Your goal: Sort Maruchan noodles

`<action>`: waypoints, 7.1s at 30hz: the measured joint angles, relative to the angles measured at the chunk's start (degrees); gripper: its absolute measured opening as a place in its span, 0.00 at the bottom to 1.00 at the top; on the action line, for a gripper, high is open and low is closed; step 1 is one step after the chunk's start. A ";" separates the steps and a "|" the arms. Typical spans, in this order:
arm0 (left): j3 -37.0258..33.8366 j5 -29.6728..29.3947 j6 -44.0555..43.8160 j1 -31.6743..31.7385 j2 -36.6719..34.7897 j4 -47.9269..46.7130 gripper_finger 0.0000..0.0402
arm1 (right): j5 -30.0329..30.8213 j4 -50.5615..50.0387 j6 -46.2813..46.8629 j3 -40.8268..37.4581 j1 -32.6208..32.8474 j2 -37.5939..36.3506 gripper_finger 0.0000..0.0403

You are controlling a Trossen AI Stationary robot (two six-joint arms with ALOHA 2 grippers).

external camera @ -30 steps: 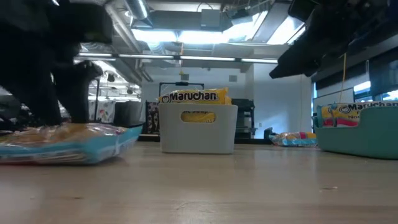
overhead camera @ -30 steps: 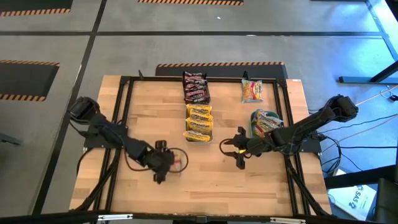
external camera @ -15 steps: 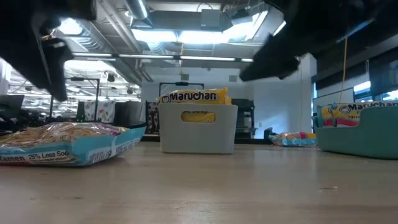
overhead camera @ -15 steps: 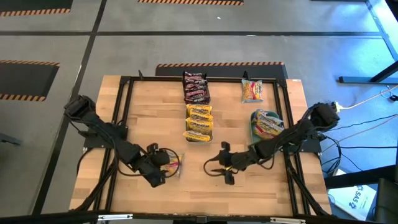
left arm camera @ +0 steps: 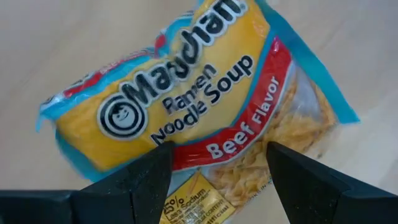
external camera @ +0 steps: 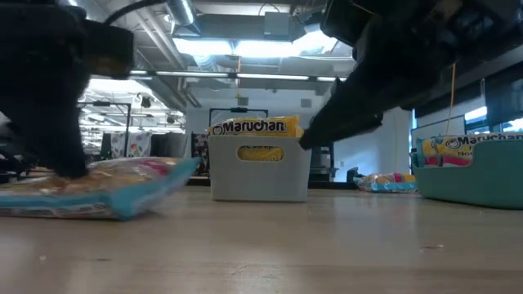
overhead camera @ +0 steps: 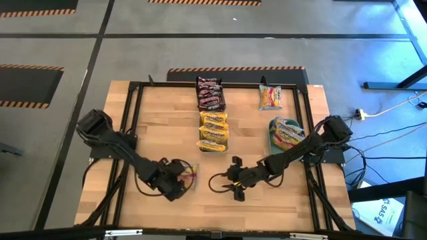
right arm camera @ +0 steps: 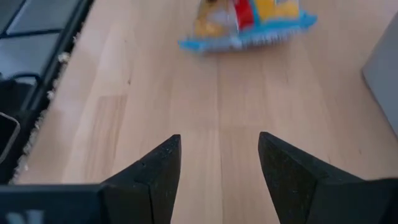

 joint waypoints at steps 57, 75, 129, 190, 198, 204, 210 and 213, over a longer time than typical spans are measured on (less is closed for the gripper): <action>-0.10 -7.90 52.12 1.24 10.82 30.39 0.64 | -15.93 6.78 29.77 14.32 -8.26 18.62 0.84; -0.14 -7.75 55.09 -2.22 4.70 25.95 0.64 | -16.52 9.31 23.11 14.31 -7.89 18.86 0.38; -0.05 -8.01 50.39 -5.22 -2.38 18.15 0.64 | 15.99 -101.84 21.03 10.92 10.08 -30.14 0.14; -30.62 -7.75 66.23 27.32 -26.01 49.60 0.64 | 6.73 -48.81 -17.64 3.50 -70.34 -20.73 0.23; -30.68 -4.13 65.75 29.56 -25.68 49.56 0.64 | 7.08 -45.78 -19.97 3.50 -79.33 -12.07 0.05; -30.68 -4.21 65.77 29.55 -25.68 49.56 0.64 | 4.19 -44.05 -21.31 3.52 -79.95 -7.21 0.01; -30.68 -4.23 65.77 29.54 -25.68 49.56 0.64 | 0.26 -43.16 -22.08 3.54 -78.37 -5.31 0.01; -30.68 -4.25 66.02 29.54 -25.68 49.54 0.64 | 0.04 -43.02 -23.30 3.54 -76.20 -5.42 0.01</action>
